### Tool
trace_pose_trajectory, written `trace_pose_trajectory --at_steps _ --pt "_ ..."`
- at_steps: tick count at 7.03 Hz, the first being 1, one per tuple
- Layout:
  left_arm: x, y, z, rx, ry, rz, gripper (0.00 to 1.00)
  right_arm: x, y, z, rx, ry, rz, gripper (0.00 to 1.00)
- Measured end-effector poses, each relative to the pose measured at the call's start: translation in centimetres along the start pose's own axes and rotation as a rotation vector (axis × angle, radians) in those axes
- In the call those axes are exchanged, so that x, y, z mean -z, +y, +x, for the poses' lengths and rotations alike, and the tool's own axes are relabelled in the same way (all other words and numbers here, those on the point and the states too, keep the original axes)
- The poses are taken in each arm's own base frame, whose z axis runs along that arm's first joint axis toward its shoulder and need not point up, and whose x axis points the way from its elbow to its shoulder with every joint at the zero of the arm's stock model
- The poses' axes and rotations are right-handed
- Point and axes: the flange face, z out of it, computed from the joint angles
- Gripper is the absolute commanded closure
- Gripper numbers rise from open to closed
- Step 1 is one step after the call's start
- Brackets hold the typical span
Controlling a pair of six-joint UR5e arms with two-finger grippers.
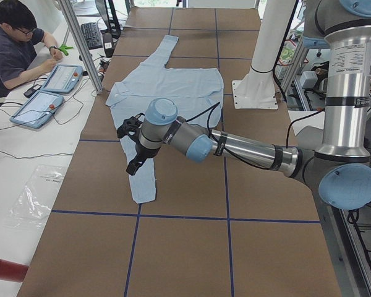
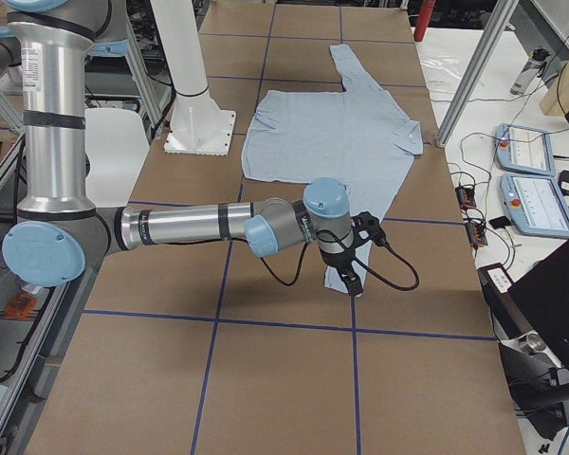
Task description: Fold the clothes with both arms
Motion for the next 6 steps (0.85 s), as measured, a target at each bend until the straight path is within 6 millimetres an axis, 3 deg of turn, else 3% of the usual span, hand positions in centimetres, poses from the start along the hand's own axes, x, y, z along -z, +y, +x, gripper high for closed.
trace_pose_trajectory --at_steps 1,2,4,6 --pt "-0.1 0.1 -0.1 0.0 0.0 0.012 0.0 -3.1 -1.2 -1.8 -0.084 -0.015 0.017 0.0" --pt "0.0 0.1 -0.1 -0.001 0.0 0.017 0.0 -7.4 -1.3 -3.3 -0.158 -0.019 0.051 0.01" --pt "0.2 0.5 0.1 -0.007 -0.001 0.026 0.0 -15.9 -0.1 -6.2 -0.278 -0.03 0.136 0.21" --pt "0.1 0.9 0.0 -0.009 -0.001 0.027 0.0 -19.1 0.5 -7.7 -0.31 -0.01 0.164 0.47"
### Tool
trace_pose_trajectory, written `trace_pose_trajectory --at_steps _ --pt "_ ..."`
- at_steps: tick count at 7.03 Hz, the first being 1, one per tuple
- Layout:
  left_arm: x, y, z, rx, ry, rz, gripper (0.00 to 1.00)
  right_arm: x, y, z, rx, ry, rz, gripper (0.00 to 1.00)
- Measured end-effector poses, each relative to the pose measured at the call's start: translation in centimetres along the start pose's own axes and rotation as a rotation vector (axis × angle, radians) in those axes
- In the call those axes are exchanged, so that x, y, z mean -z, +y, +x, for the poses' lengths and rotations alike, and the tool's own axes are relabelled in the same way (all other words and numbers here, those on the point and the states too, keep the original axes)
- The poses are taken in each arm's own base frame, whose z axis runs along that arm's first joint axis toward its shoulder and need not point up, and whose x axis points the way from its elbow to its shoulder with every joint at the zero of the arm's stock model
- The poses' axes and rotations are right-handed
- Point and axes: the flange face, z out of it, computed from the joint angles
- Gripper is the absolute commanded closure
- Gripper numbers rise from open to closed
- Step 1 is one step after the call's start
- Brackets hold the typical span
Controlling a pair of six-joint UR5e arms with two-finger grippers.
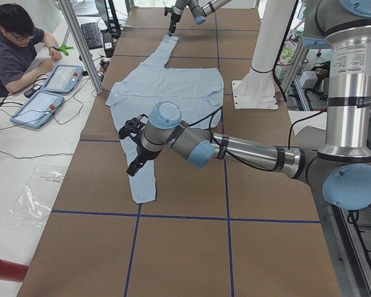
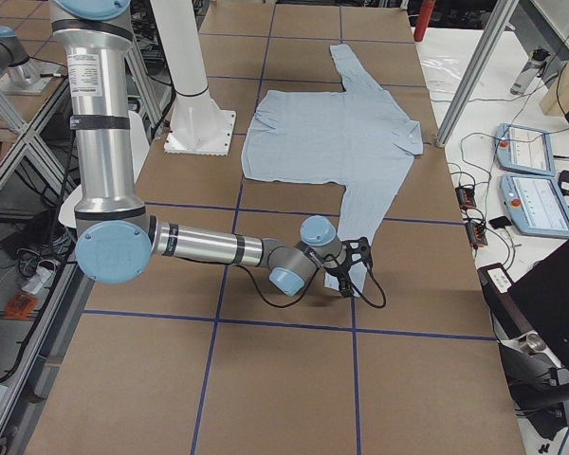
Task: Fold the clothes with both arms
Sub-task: 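Reach the right gripper to the cuff of the sleeve nearest it and grasp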
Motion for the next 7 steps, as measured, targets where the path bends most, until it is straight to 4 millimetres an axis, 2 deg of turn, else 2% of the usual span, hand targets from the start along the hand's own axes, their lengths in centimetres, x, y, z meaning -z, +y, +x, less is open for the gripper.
trace_pose_trajectory --at_steps 1,2,3,5,7 --pt "0.0 0.0 0.0 0.0 0.0 0.0 0.0 -0.5 0.4 0.2 -0.006 0.009 -0.002 0.63" --pt "0.0 0.0 0.0 0.0 0.0 0.001 0.0 -0.9 0.7 0.5 -0.01 0.015 -0.007 0.86" --pt "0.0 0.0 0.0 0.0 0.0 0.001 0.0 -1.0 0.8 0.7 -0.012 0.019 -0.01 1.0" --pt "0.0 0.0 0.0 -0.004 0.0 0.004 0.0 -1.0 0.6 0.4 -0.008 0.015 -0.007 1.0" --pt "0.0 0.1 0.0 -0.006 0.0 0.006 0.0 -0.5 -0.3 -0.6 0.001 0.001 0.007 1.0"
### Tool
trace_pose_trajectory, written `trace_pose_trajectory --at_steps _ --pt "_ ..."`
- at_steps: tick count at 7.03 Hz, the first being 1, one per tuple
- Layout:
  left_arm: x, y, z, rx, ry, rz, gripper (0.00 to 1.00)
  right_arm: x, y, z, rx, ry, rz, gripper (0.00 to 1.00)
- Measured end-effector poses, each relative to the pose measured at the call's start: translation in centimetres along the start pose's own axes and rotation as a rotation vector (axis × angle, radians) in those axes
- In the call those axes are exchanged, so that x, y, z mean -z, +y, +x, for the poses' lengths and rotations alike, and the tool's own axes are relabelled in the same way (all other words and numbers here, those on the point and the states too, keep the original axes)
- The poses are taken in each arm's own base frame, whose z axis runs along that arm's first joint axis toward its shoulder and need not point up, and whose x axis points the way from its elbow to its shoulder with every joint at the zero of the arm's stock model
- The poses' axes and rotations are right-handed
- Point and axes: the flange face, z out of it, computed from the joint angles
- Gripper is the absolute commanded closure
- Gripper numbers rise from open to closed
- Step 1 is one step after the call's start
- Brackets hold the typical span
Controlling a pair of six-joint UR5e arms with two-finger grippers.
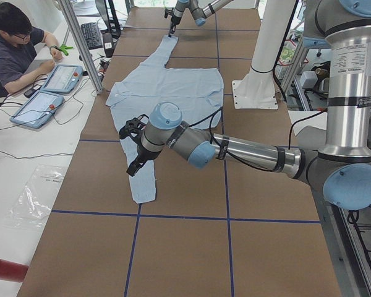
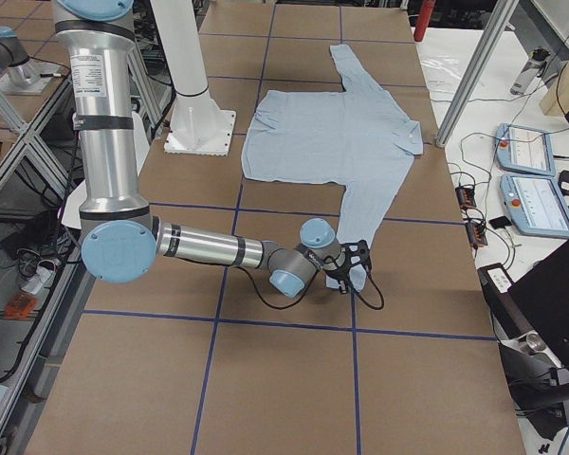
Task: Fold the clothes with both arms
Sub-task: 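Reach the right gripper to the cuff of the sleeve nearest it and grasp, then carry the sleeve with the right gripper across the shirt's chest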
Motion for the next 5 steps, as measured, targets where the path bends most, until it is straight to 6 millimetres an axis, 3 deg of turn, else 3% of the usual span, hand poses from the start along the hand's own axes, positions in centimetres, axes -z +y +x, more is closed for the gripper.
trace_pose_trajectory --at_steps 1,3,5 --pt "-0.1 0.0 0.0 0.001 0.0 -0.001 0.0 1.0 -1.4 -1.4 0.007 -0.02 0.023 1.0" --pt "-0.1 0.1 -0.1 0.002 0.0 -0.002 0.0 4.5 -6.0 -5.9 0.015 -0.047 0.079 1.0" --pt "-0.1 0.1 -0.1 0.003 0.0 -0.002 0.0 8.1 -12.3 -13.7 0.026 -0.105 0.151 1.0"
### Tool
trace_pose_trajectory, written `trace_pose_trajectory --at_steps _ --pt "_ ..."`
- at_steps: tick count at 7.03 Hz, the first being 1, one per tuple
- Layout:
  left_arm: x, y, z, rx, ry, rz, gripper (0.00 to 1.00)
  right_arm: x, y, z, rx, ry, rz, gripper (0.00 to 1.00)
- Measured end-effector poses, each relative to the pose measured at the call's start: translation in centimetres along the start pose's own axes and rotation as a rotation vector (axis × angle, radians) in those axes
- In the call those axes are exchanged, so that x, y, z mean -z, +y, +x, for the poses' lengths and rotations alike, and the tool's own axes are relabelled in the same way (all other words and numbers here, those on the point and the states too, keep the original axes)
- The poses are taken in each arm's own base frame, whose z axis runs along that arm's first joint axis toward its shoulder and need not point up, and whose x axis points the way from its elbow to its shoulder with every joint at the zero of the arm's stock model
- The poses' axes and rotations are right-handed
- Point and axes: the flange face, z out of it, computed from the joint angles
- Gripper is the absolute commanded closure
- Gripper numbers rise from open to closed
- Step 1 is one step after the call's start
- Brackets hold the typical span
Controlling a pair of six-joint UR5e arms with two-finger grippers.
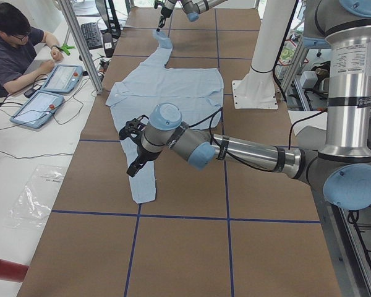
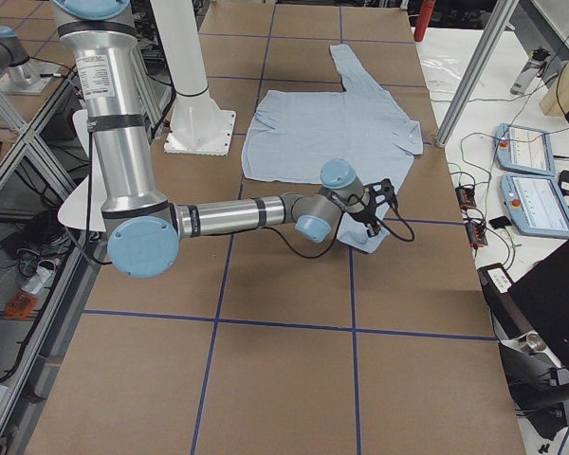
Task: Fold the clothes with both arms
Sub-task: 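Carry the sleeve with the right gripper across the shirt's chest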
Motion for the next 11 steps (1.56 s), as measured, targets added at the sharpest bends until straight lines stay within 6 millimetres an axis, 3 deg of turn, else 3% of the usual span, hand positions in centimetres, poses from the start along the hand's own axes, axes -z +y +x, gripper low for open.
trace_pose_trajectory --at_steps 1,2,3,4,6,8,9,11 --pt "0.0 0.0 0.0 0.001 0.0 -0.001 0.0 -0.1 -3.1 -6.1 -0.03 -0.064 0.039 1.0" --pt "-0.1 0.1 -0.1 0.002 0.0 -0.002 0.0 -0.8 -4.9 -13.5 -0.06 -0.124 0.082 1.0" --pt "-0.1 0.1 -0.1 0.003 0.0 -0.003 0.0 -1.7 -5.6 -20.6 -0.077 -0.167 0.134 1.0" --pt "-0.2 0.1 -0.1 0.003 0.0 -0.003 0.0 -2.4 -5.3 -26.3 -0.083 -0.198 0.167 1.0" --pt "-0.2 0.1 -0.1 0.003 0.001 -0.004 0.0 -4.5 -2.3 -36.9 -0.058 -0.25 0.184 1.0" --pt "-0.2 0.0 -0.1 0.002 0.0 -0.003 0.0 -7.3 1.1 -45.8 -0.026 -0.269 0.167 1.0" --pt "-0.2 0.0 -0.1 0.002 0.0 -0.002 0.0 -8.0 2.5 -48.8 -0.014 -0.277 0.154 1.0" --pt "-0.2 -0.1 -0.1 0.002 0.0 -0.002 0.0 -8.8 4.1 -53.0 -0.001 -0.282 0.138 1.0"
